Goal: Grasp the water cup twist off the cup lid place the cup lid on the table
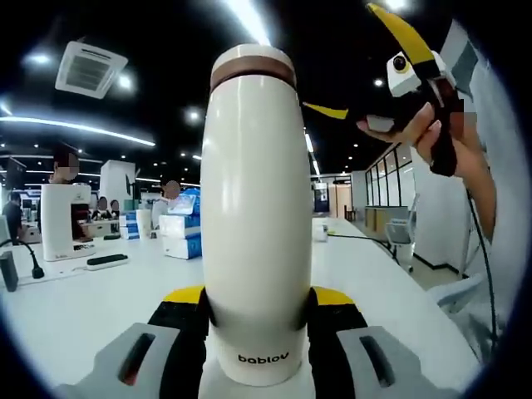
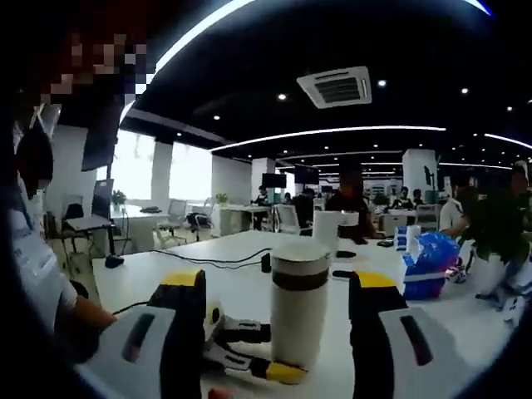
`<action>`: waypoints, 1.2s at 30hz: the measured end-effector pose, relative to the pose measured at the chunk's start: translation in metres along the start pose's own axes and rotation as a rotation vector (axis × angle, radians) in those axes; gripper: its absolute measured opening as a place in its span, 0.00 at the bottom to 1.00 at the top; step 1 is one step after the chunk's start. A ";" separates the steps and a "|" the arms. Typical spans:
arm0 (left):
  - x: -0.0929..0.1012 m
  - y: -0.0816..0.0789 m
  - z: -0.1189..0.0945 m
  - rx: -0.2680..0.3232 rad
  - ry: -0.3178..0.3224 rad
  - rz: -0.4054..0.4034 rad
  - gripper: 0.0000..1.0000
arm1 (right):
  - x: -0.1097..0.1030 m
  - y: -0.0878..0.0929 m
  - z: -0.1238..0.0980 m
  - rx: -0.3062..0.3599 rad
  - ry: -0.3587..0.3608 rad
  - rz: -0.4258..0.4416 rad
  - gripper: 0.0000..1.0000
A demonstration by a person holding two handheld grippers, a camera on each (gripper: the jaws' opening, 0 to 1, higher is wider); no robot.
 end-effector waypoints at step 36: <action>0.000 0.002 0.000 0.001 0.002 0.002 0.48 | 0.022 -0.001 0.067 0.000 0.098 -0.086 0.49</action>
Point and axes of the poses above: the point that each gripper's makers call its tool centre point, and the gripper's own axes: z roughly forward along the fingers, x roughly to its right, y roughly out of its underside, the point moved 4 cm from there along -z, roughly backward along the fingers, and after that the axes turned 6 degrees about -z, right-handed, at the moved point
